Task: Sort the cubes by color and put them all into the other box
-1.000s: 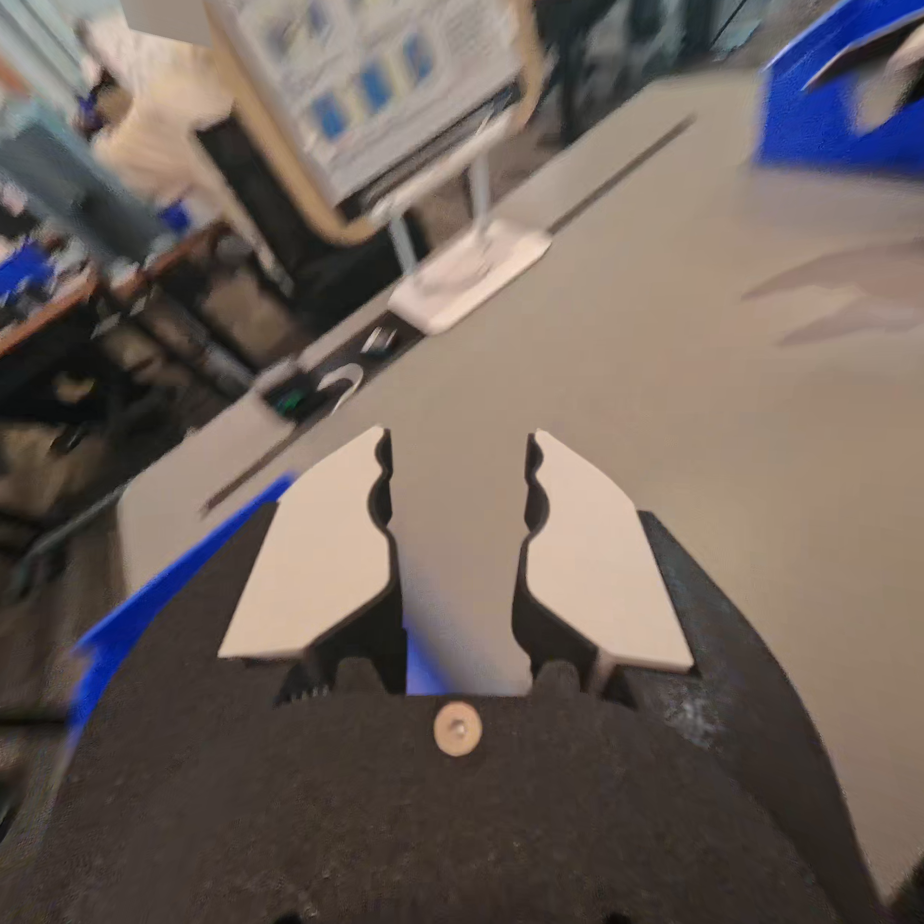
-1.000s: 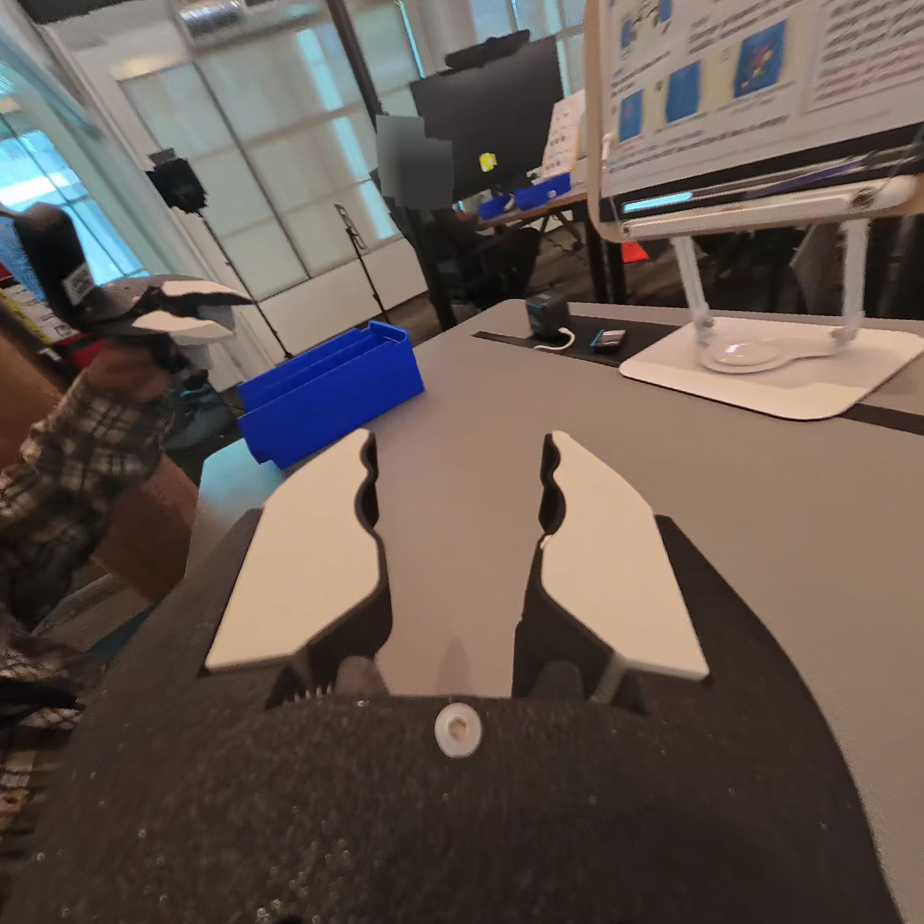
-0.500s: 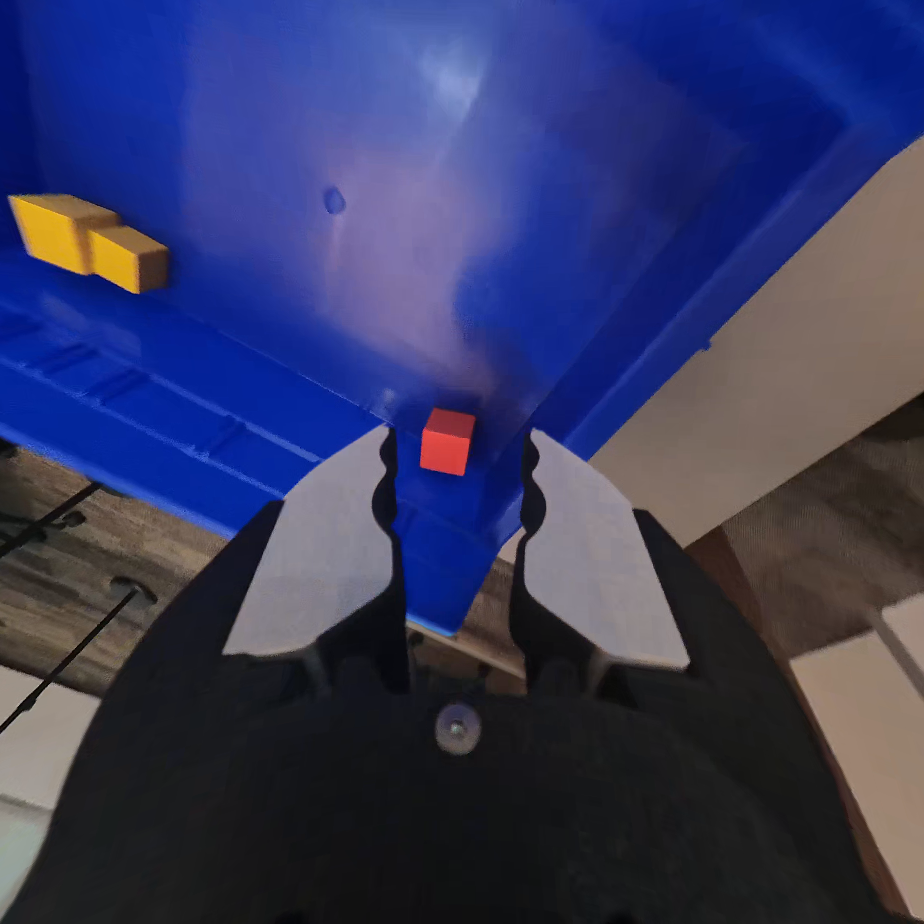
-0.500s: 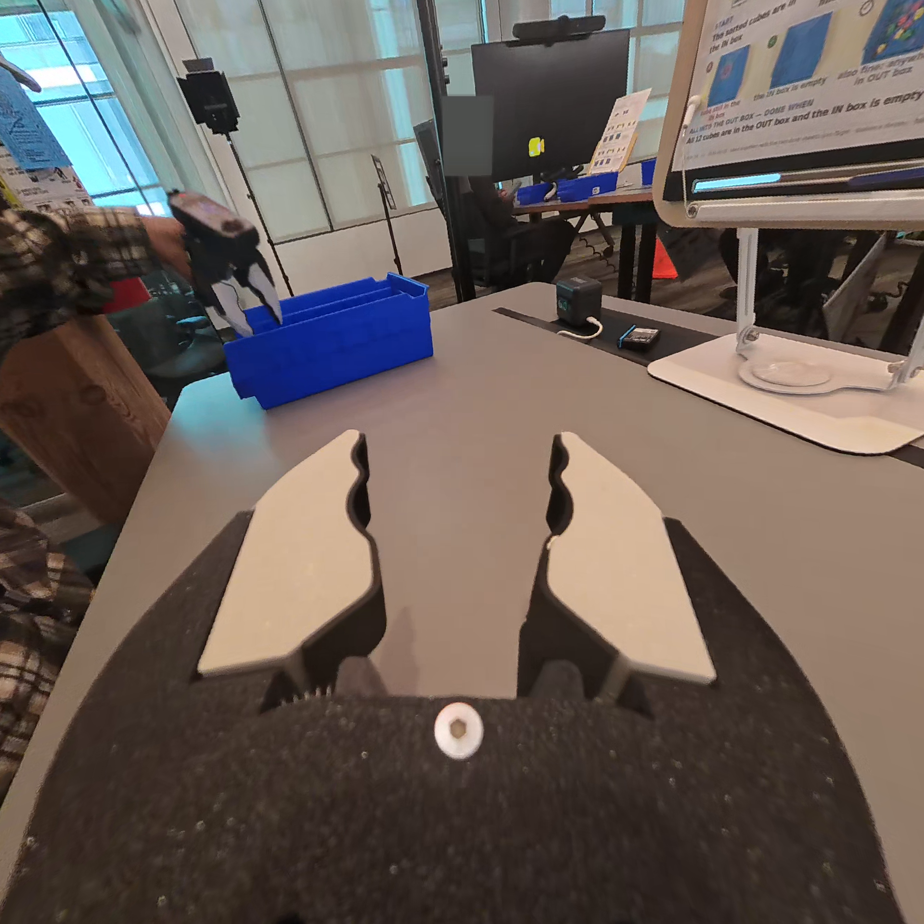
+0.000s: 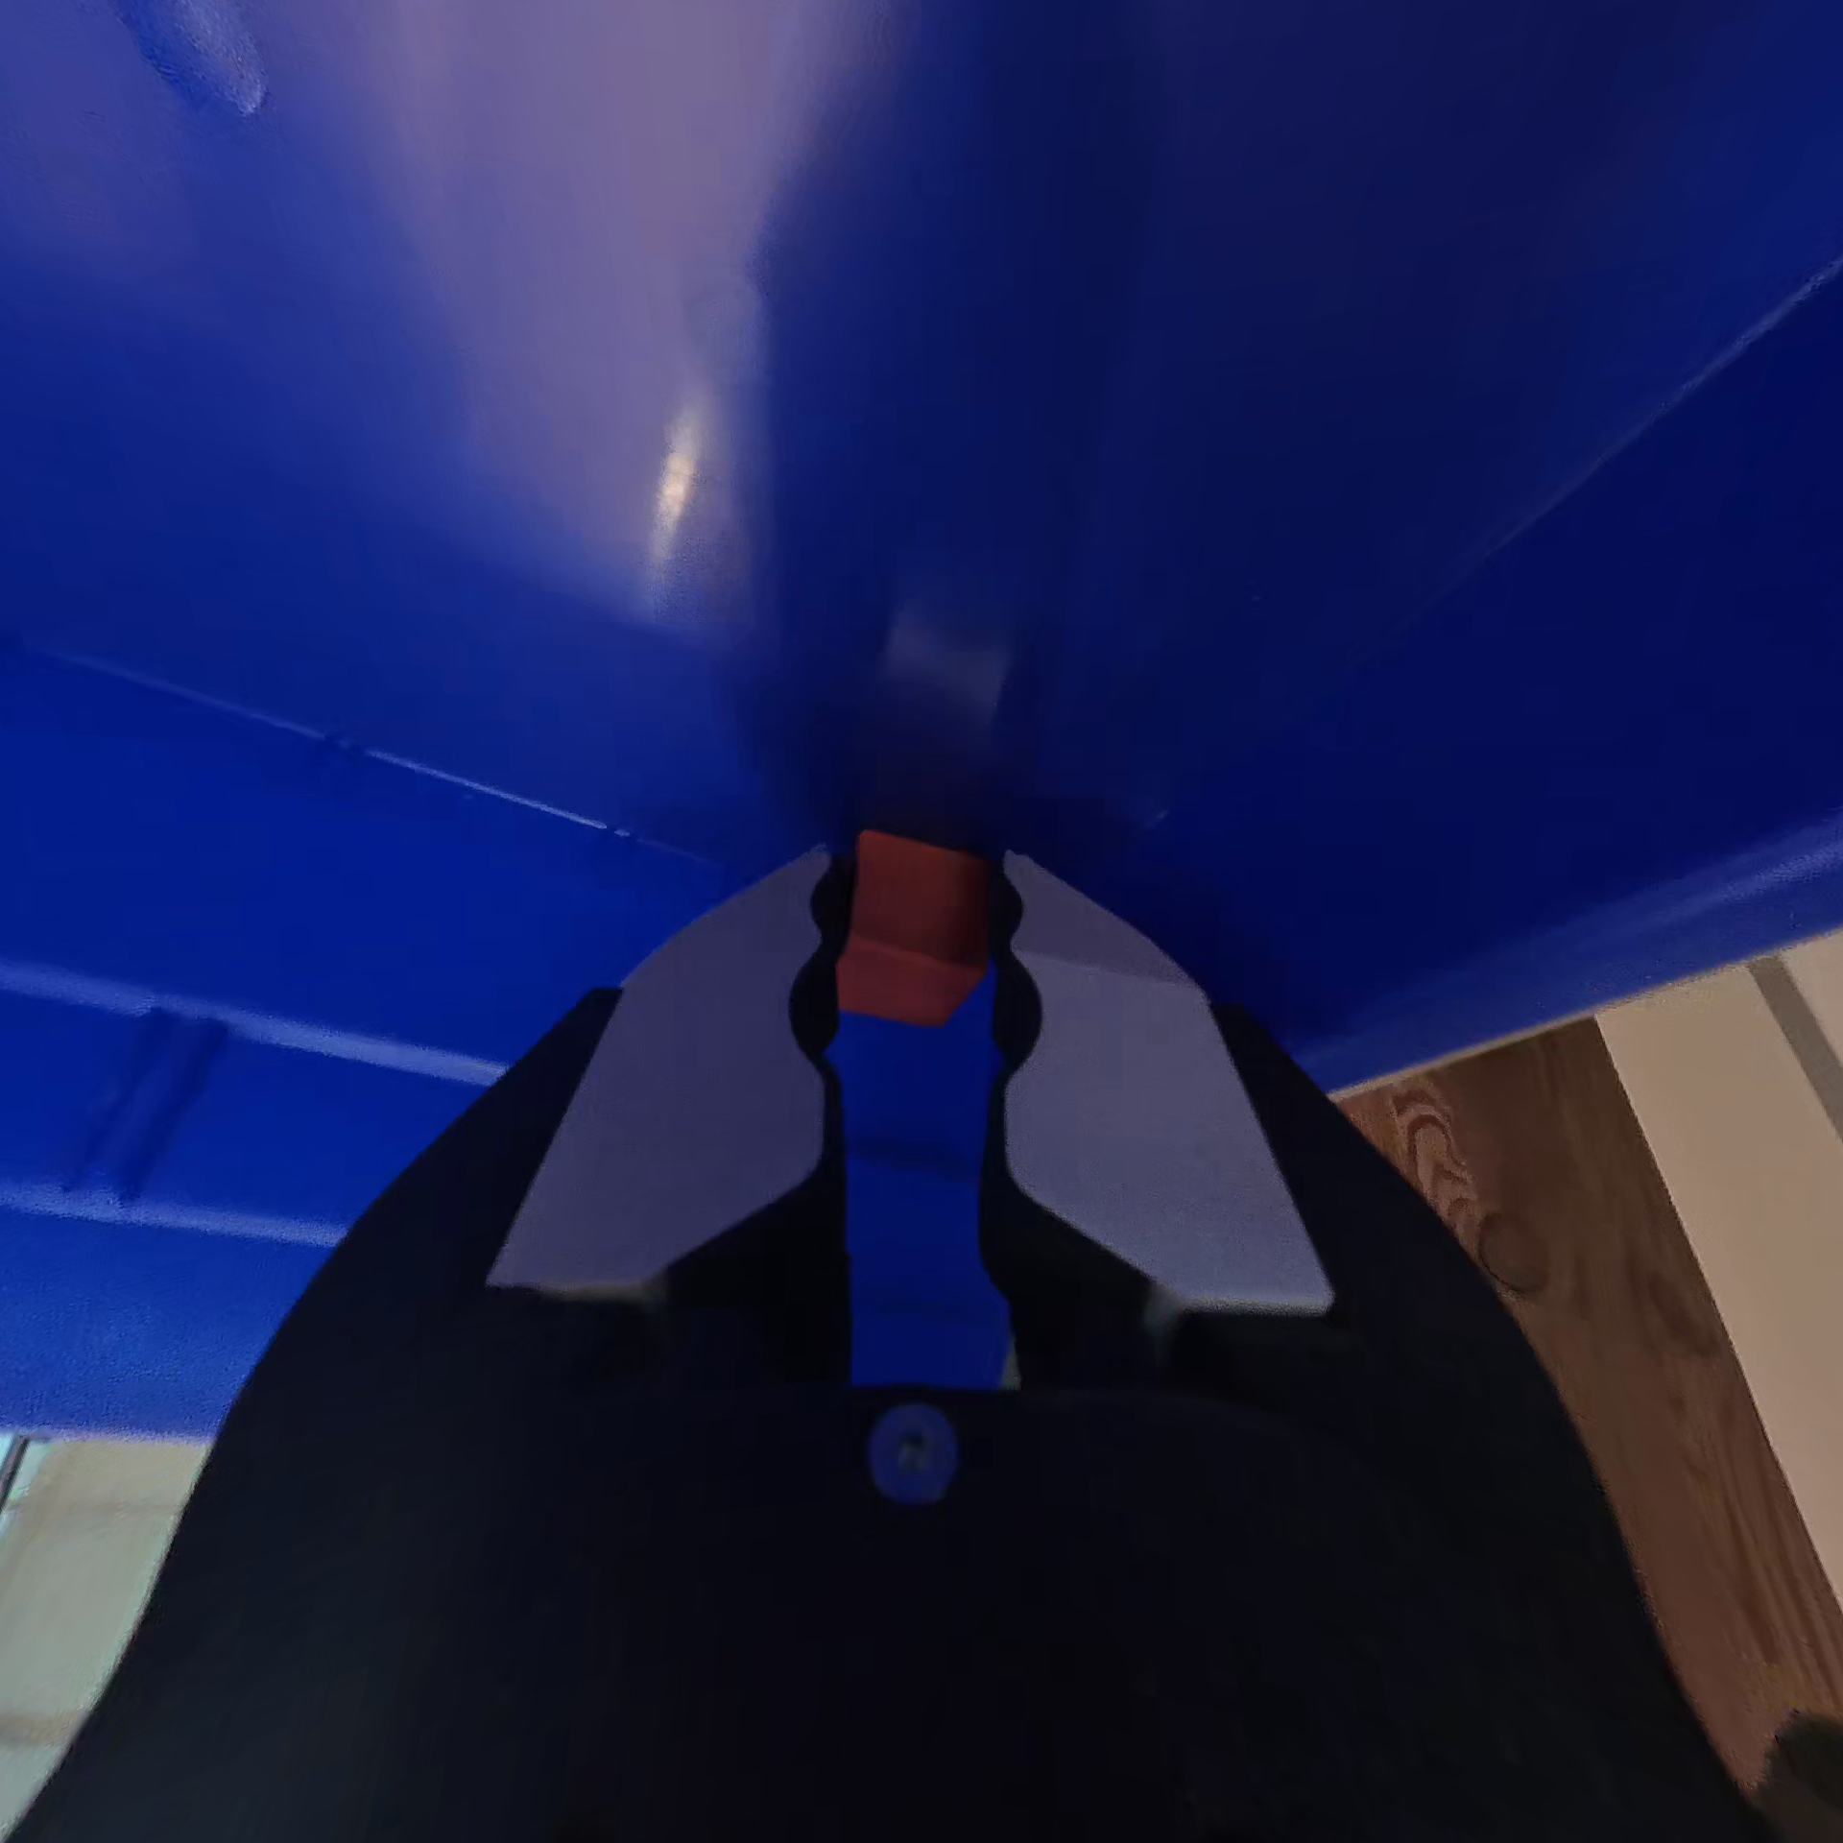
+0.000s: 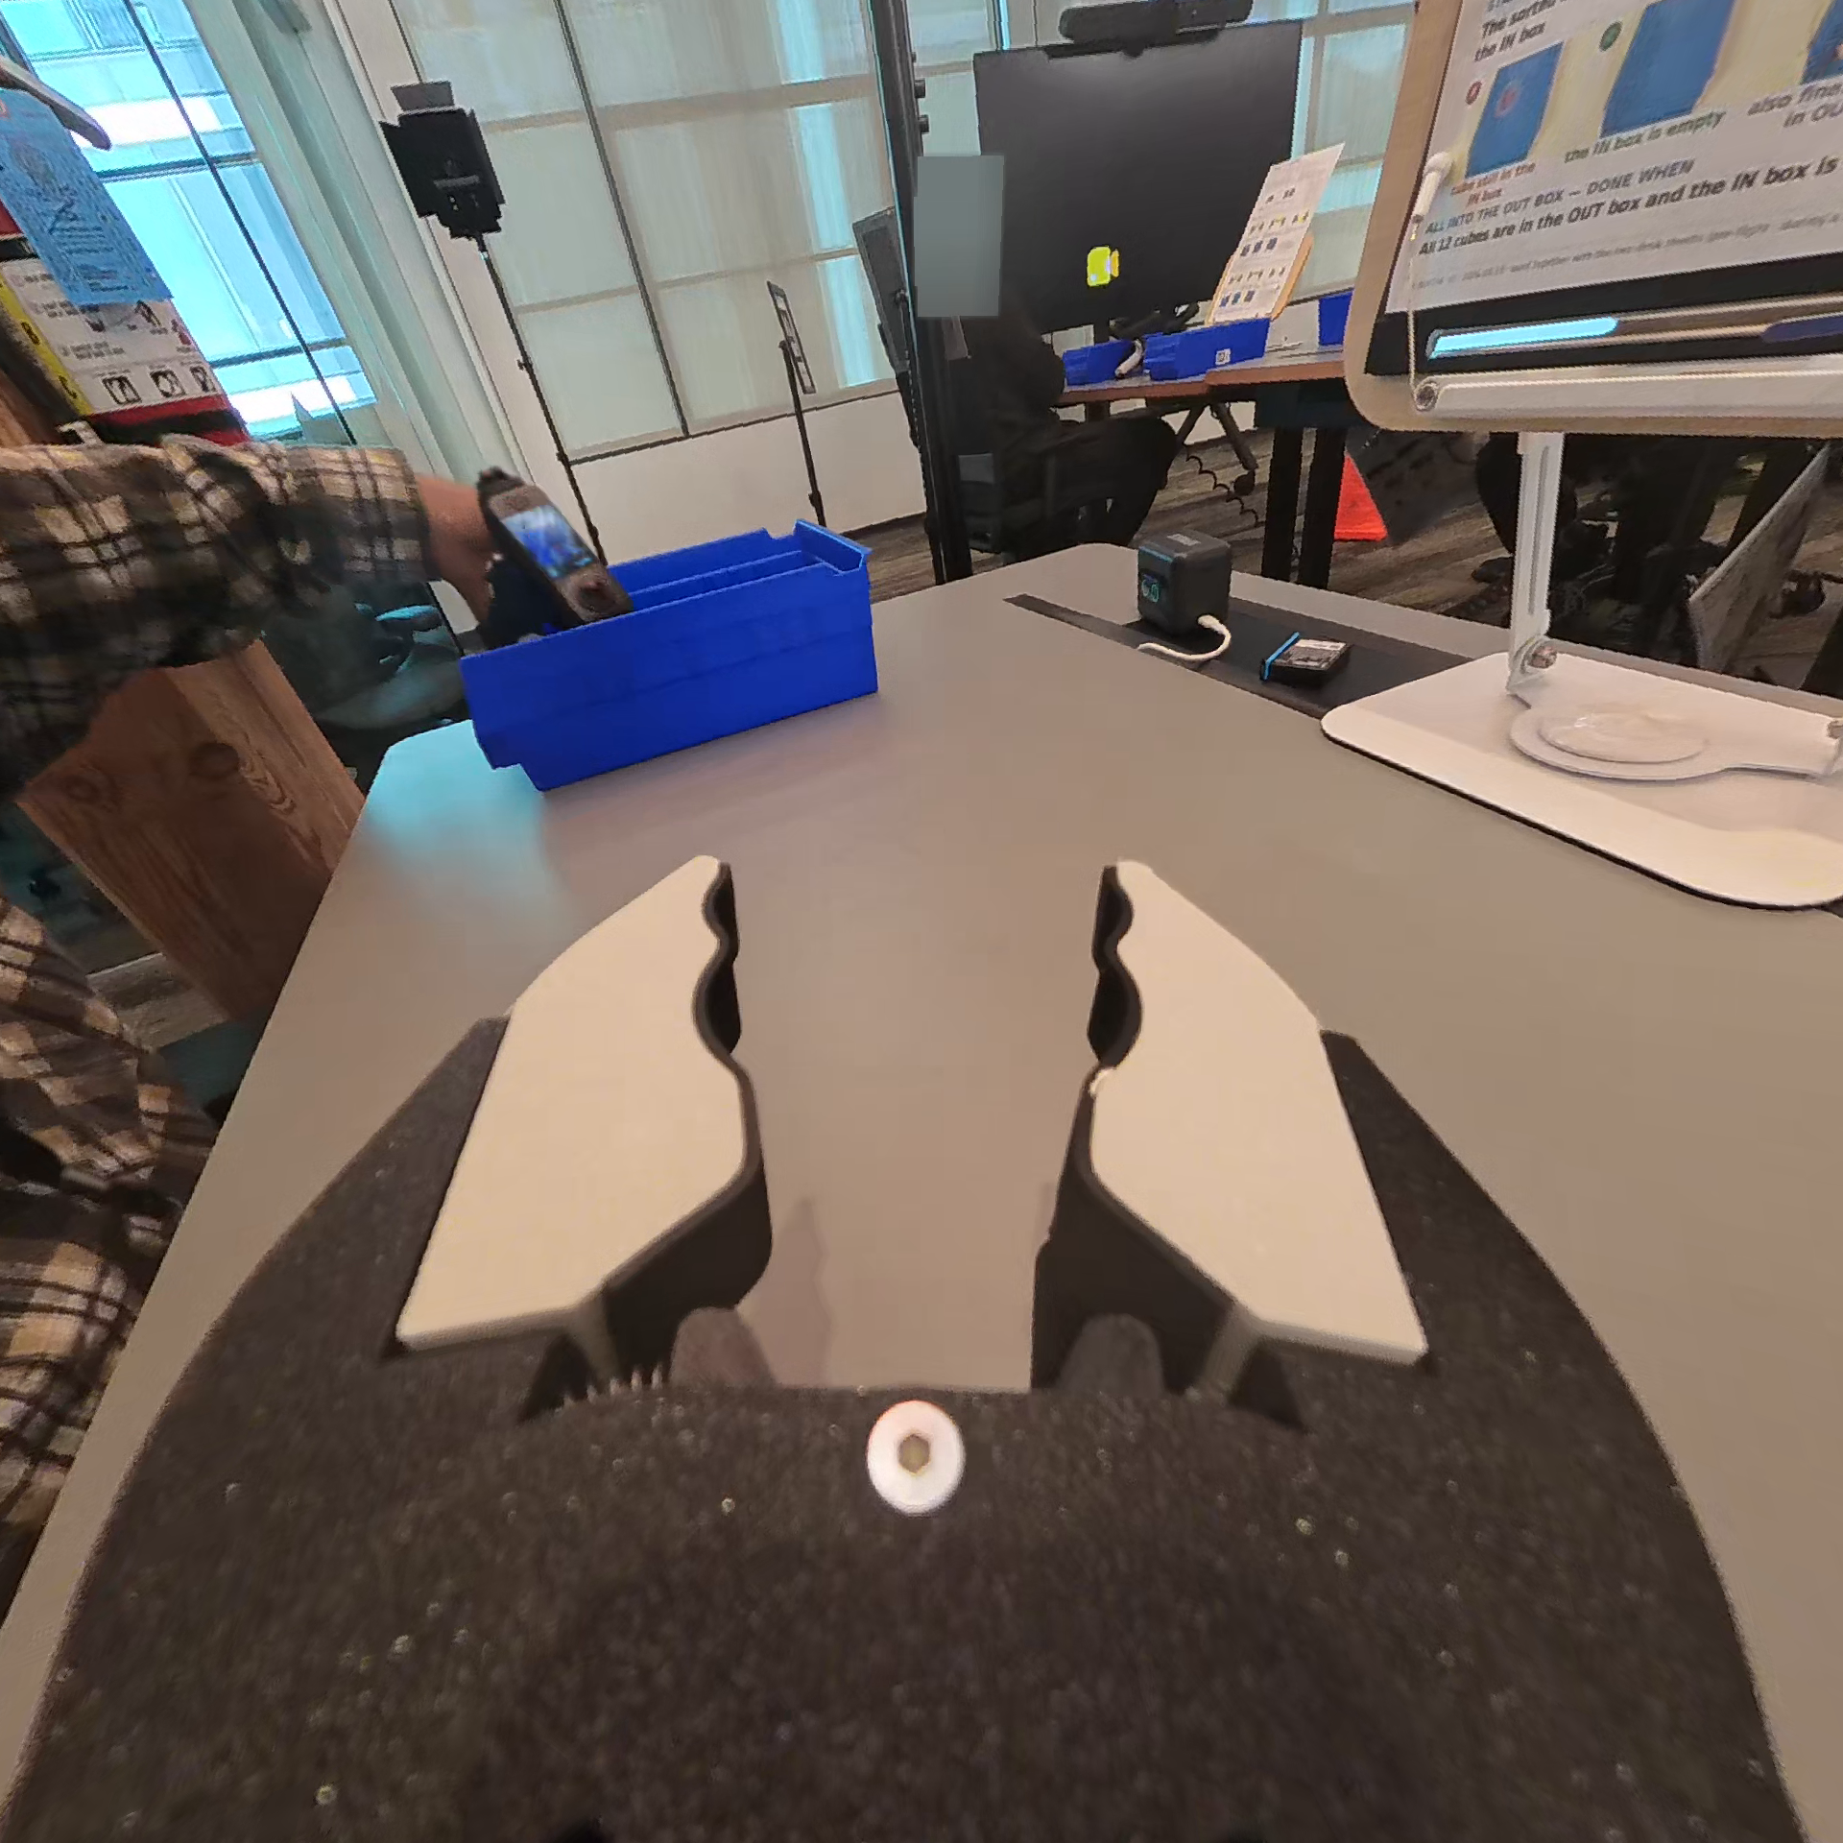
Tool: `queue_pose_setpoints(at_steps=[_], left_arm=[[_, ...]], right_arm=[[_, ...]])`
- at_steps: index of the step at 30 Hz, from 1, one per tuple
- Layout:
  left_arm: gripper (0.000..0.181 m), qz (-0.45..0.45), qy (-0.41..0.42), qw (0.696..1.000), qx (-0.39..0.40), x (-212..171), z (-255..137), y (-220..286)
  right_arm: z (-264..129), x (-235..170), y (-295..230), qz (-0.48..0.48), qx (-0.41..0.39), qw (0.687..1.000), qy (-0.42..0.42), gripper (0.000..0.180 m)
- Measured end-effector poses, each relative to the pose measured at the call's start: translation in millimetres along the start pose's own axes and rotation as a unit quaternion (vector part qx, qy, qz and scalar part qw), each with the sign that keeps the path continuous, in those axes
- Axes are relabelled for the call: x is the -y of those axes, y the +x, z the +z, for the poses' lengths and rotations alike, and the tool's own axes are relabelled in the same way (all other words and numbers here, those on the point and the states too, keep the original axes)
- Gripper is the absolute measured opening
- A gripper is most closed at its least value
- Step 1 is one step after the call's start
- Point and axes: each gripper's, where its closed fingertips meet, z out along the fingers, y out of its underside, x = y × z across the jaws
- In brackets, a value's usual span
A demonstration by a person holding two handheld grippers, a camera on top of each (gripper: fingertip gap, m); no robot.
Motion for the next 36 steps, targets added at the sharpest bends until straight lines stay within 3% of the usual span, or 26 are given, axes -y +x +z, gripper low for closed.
queue_pose_setpoints(at_steps=[4, 7, 9, 12, 16, 19, 22, 27, 32, 36], left_arm=[[0.026, -0.052, 0.082, 0.995, 0.039, 20, -29, -25], [0.026, -0.091, 0.200, 0.968, 0.120, 49, -92, -54], [0.026, -0.093, 0.299, 0.933, 0.177, 83, -152, -62], [0.026, -0.063, 0.468, 0.855, 0.216, 162, -251, -38], [0.026, 0.011, 0.677, 0.708, 0.202, 284, -359, 45], [0.026, 0.067, 0.760, 0.621, 0.178, 361, -395, 110], [0.026, 0.120, 0.801, 0.564, 0.161, 411, -409, 159], [0.026, 0.160, 0.830, 0.524, 0.100, 443, -408, 199], [0.026, 0.186, 0.827, 0.522, 0.101, 445, -401, 217], [0.026, 0.187, 0.818, 0.536, 0.093, 450, -395, 221]], right_arm=[[4, -3, -6, 0.023, 0.009, 1.000, 0.003, 0.065], [8, -7, -11, 0.062, 0.019, 0.998, 0.000, 0.064], [10, -7, -15, 0.104, 0.034, 0.994, 0.009, 0.065], [10, 3, -21, 0.182, 0.067, 0.980, 0.042, 0.067], [3, 11, -30, 0.282, 0.109, 0.952, 0.050, 0.069], [-6, 12, -38, 0.361, 0.130, 0.923, 0.037, 0.069], [-18, 16, -48, 0.430, 0.161, 0.888, 0.033, 0.068], [-18, 13, -63, 0.463, 0.187, 0.866, -0.010, 0.067], [-6, 16, -71, 0.465, 0.228, 0.855, -0.021, 0.056], [2, 12, -74, 0.430, 0.226, 0.873, -0.045, 0.037]])
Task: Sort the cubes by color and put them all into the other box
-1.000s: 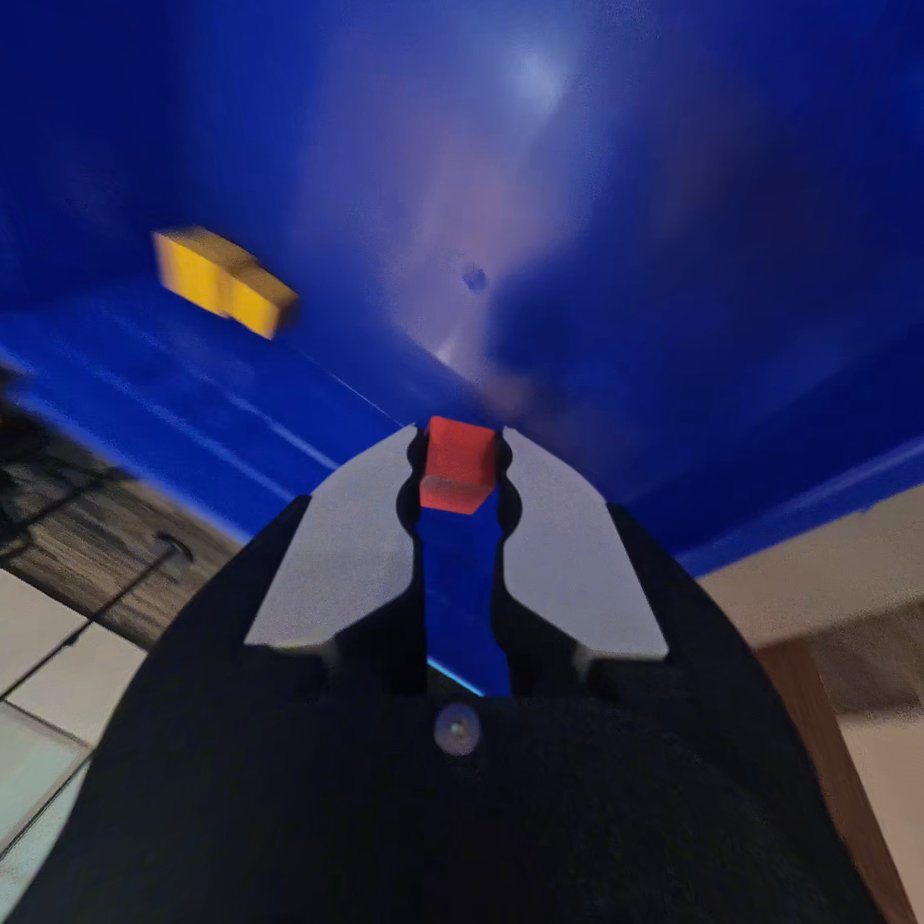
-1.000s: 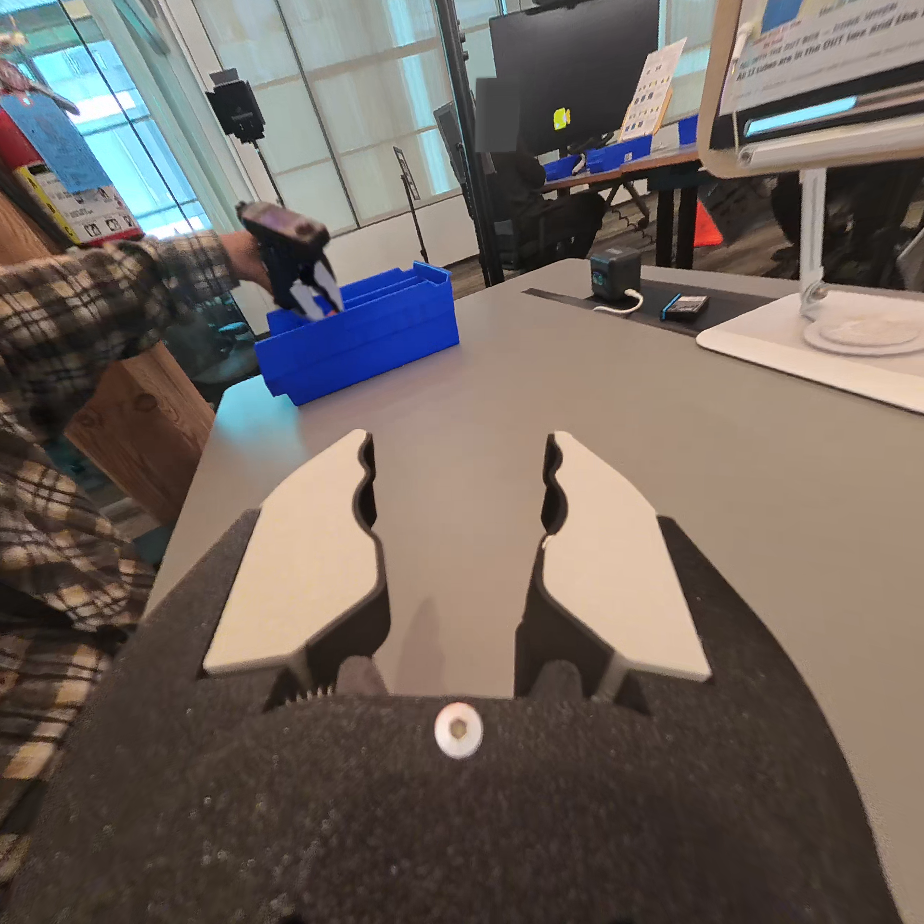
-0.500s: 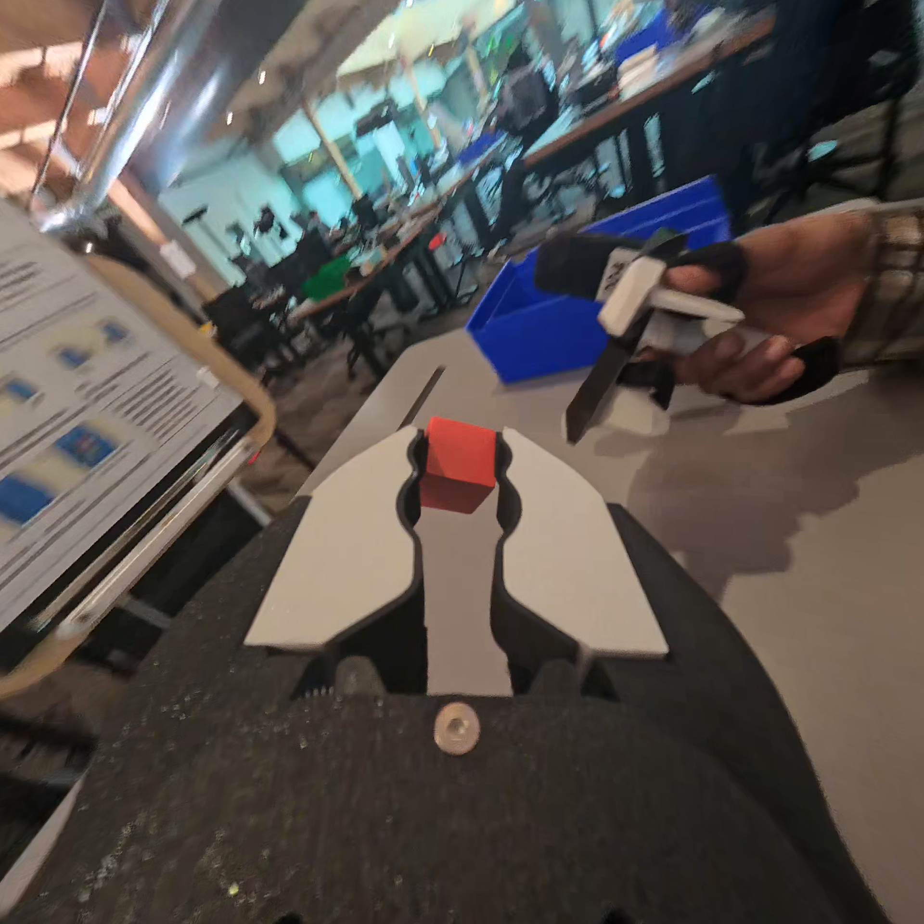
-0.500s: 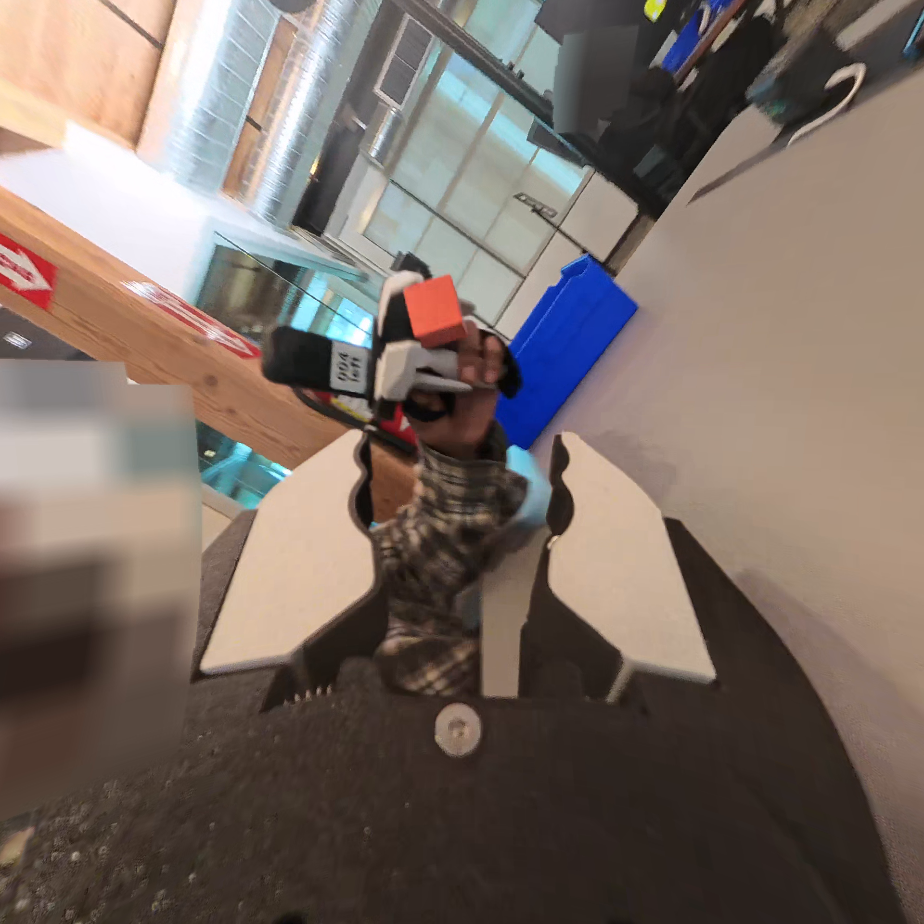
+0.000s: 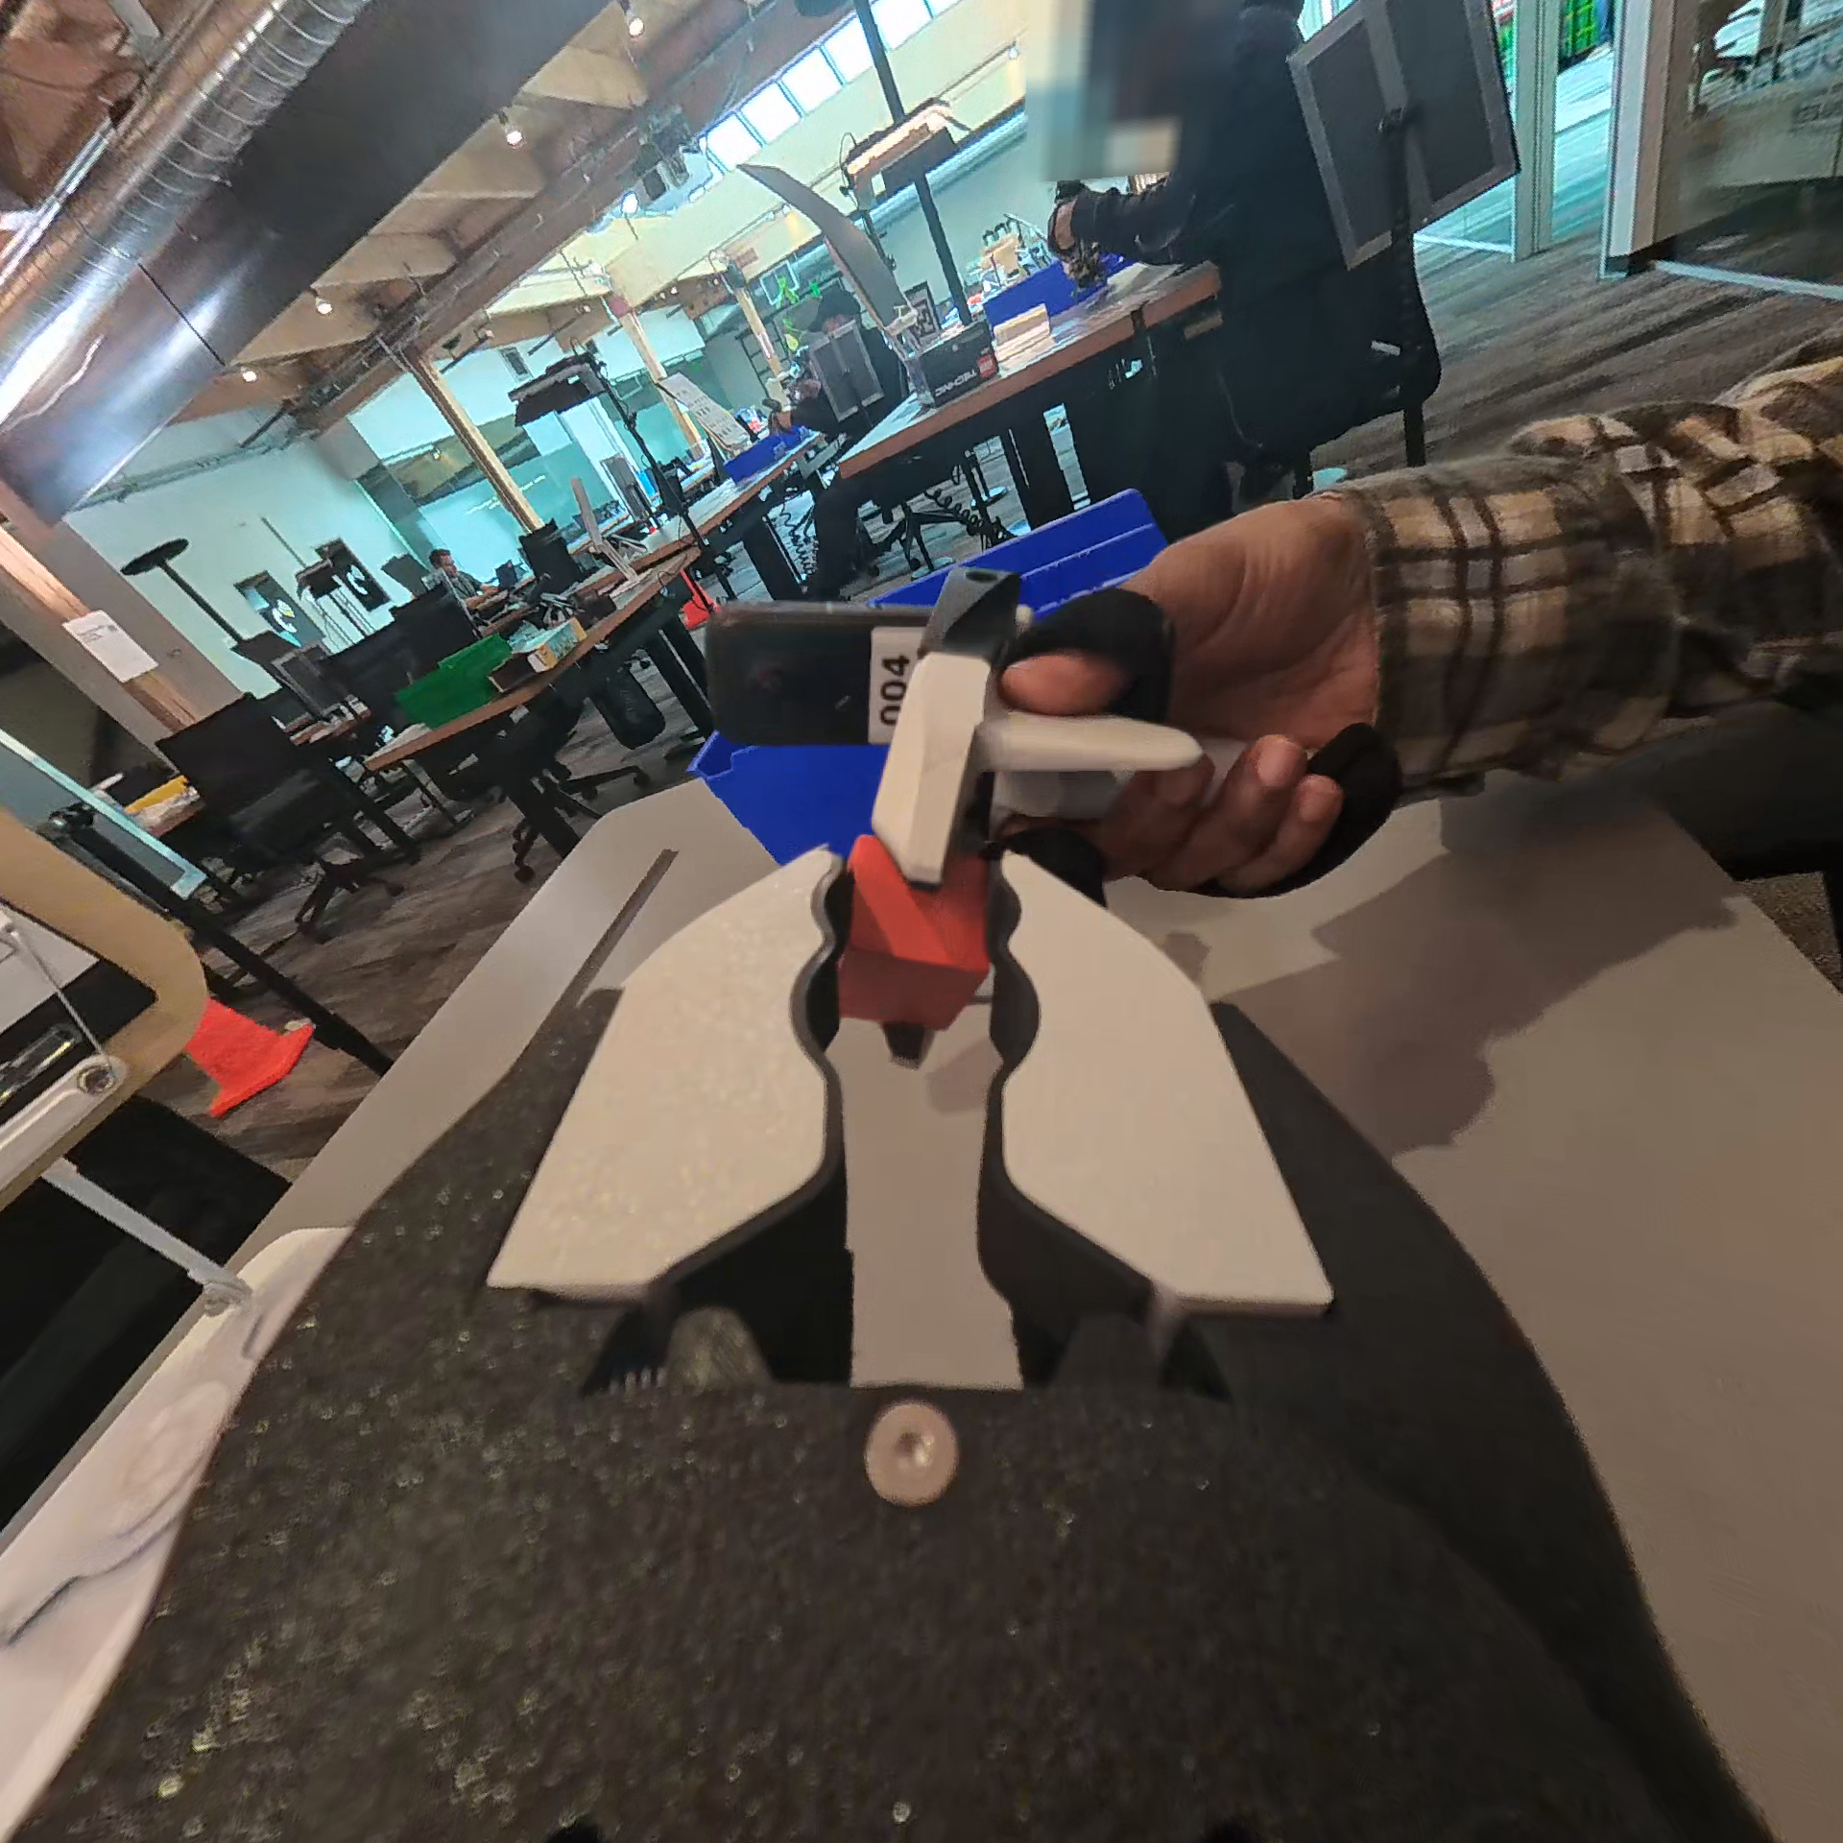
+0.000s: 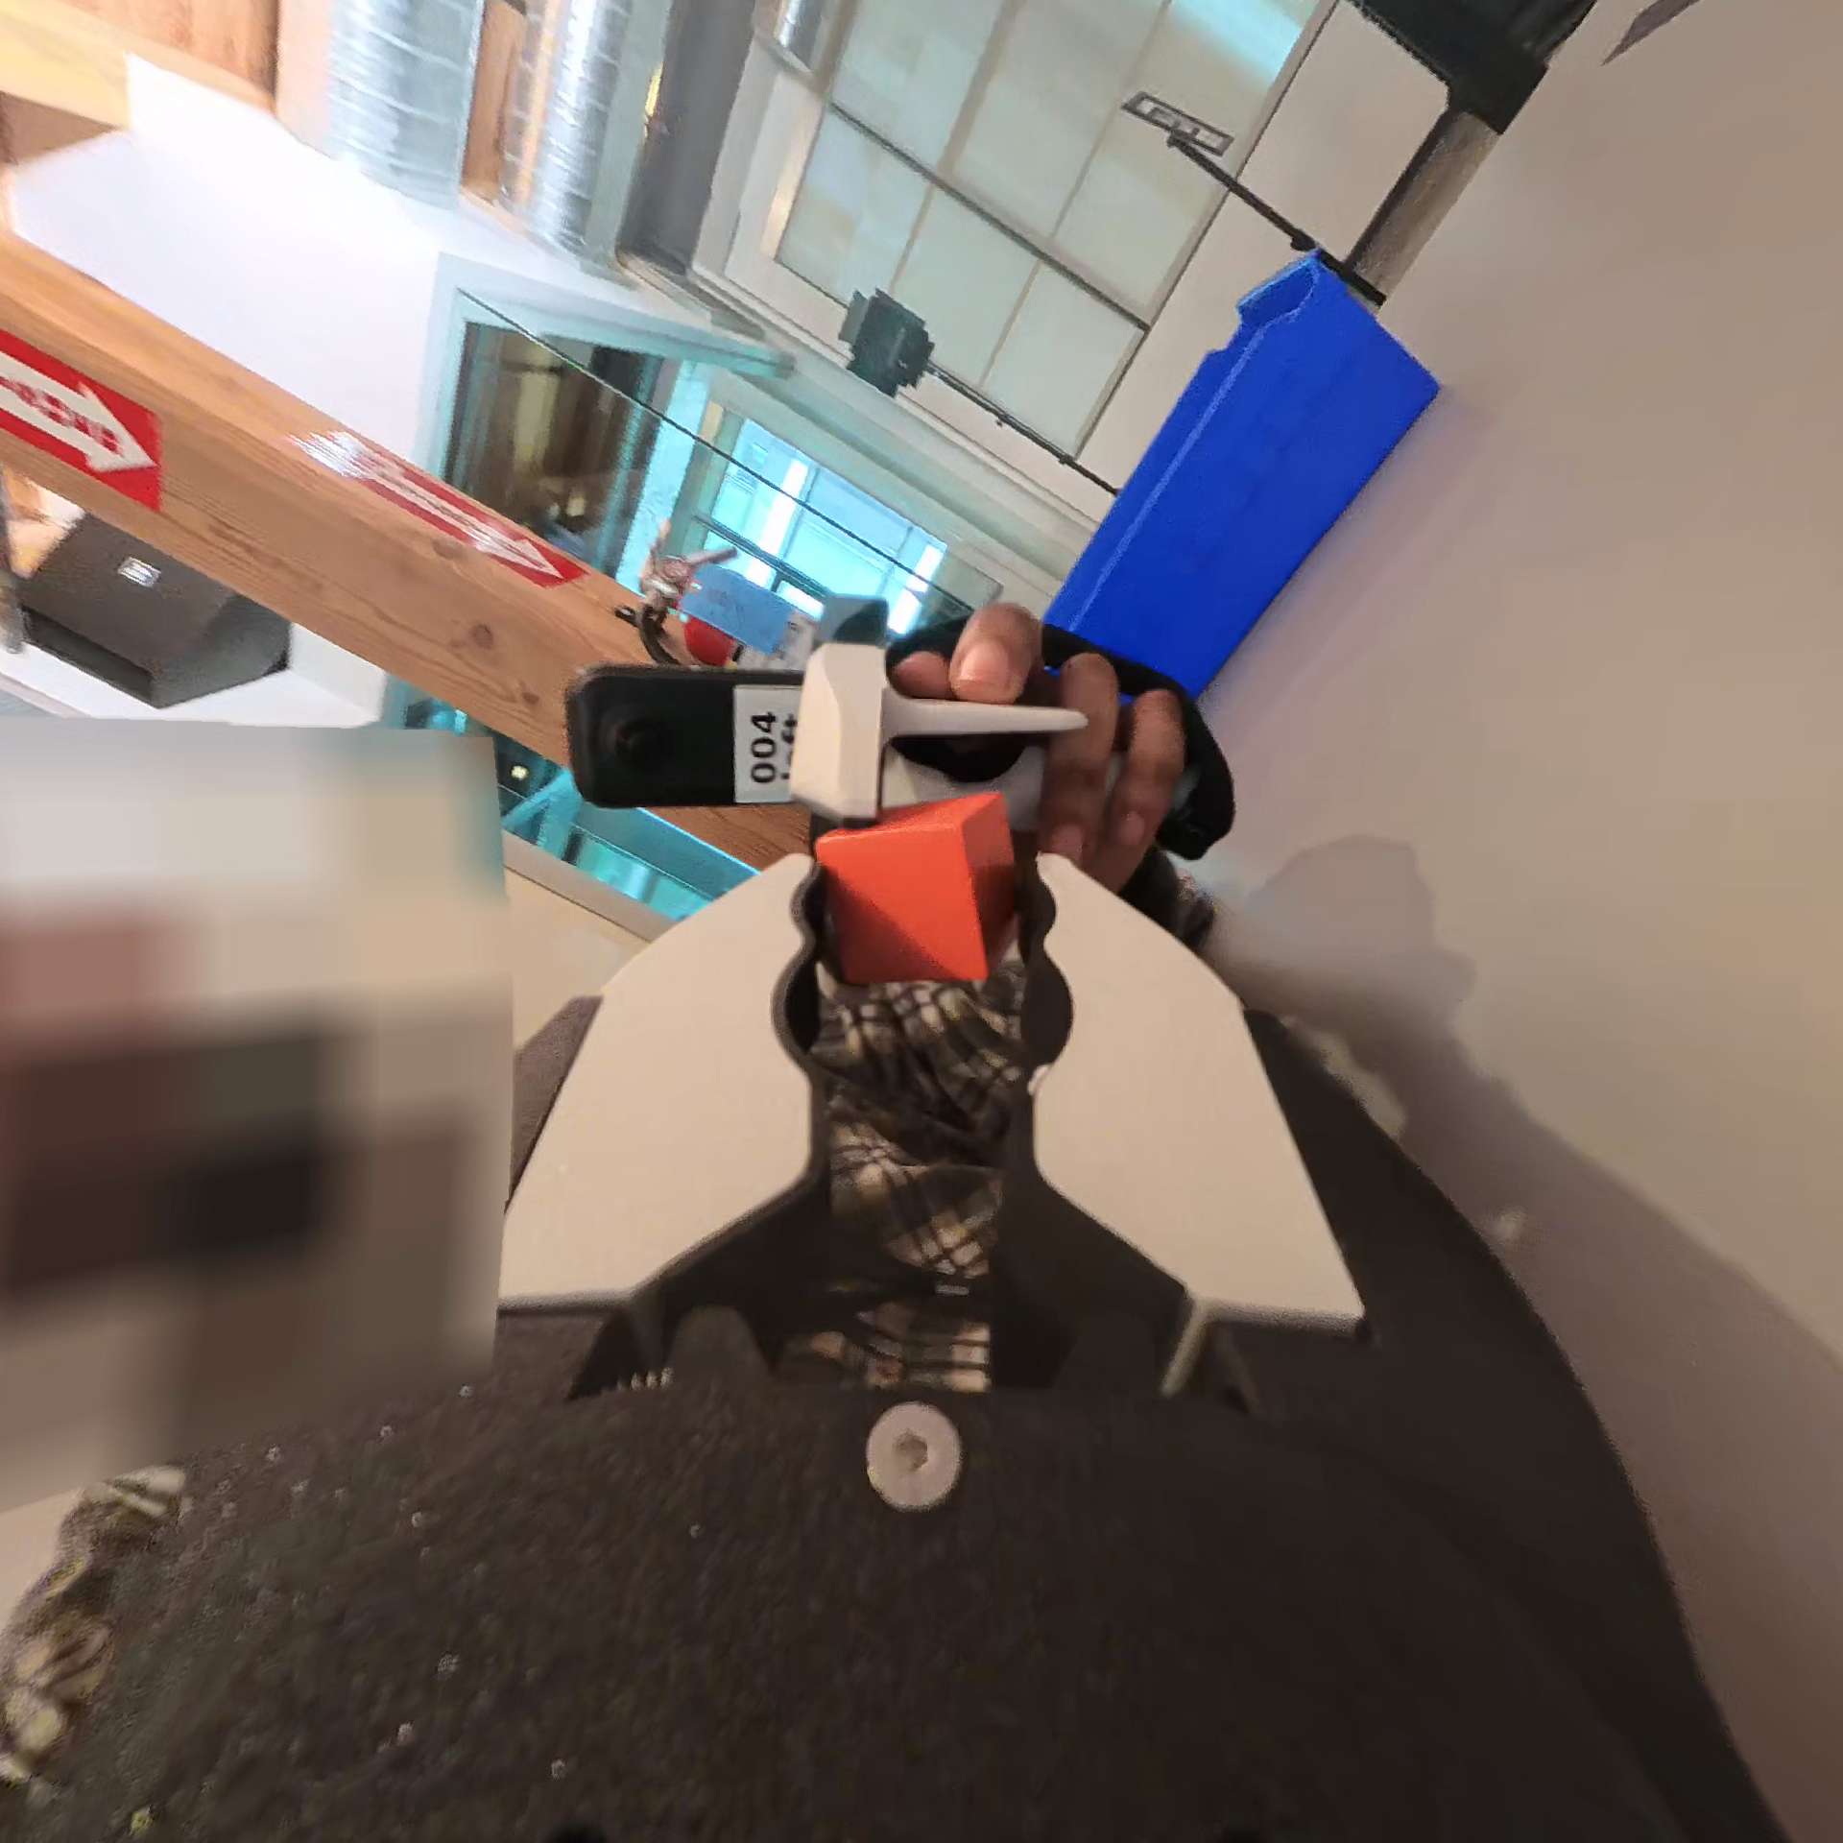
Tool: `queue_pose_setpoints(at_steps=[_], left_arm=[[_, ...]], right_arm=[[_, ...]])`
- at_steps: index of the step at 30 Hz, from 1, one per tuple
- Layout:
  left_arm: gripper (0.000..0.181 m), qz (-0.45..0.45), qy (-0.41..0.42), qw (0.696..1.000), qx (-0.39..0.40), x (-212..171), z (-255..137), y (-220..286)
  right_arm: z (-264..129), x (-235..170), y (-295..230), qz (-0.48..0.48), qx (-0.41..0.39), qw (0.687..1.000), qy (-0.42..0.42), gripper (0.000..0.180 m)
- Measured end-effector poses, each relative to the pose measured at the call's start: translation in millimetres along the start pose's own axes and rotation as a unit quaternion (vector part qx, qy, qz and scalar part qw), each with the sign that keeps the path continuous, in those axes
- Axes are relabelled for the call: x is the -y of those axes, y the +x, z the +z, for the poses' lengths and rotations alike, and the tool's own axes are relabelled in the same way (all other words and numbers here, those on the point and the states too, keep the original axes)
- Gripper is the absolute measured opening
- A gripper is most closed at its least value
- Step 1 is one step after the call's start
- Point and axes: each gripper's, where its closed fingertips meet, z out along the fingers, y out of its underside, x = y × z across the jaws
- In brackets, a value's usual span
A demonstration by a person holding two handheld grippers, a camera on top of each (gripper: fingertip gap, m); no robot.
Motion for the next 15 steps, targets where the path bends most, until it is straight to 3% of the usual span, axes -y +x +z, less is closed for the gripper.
queue_pose_setpoints(at_steps=[4, 6, 8, 10, 13, 15], left_arm=[[0.025, -0.027, -0.004, 1.000, -0.008, -1, 0, 2], [0.047, -0.062, -0.006, 0.998, -0.010, -3, -2, 2], [0.066, -0.097, -0.019, 0.995, -0.012, -11, -5, 4], [0.071, -0.116, -0.026, 0.993, -0.013, -21, -9, 9], [0.073, -0.123, -0.043, 0.991, -0.012, -35, -10, 13], [0.073, -0.124, -0.048, 0.991, -0.019, -36, -8, 16]], right_arm=[[-12, 2, 3, -0.037, -0.066, 0.997, -0.027, 0.029], [-34, 14, -6, -0.055, -0.106, 0.992, -0.028, 0.029], [-82, 43, -6, -0.109, -0.222, 0.969, -0.016, 0.029], [-166, 85, 7, -0.169, -0.410, 0.896, -0.003, 0.029], [-315, 128, 34, -0.158, -0.645, 0.748, -0.006, 0.029], [-369, 127, 60, -0.087, -0.681, 0.727, -0.007, 0.029]])
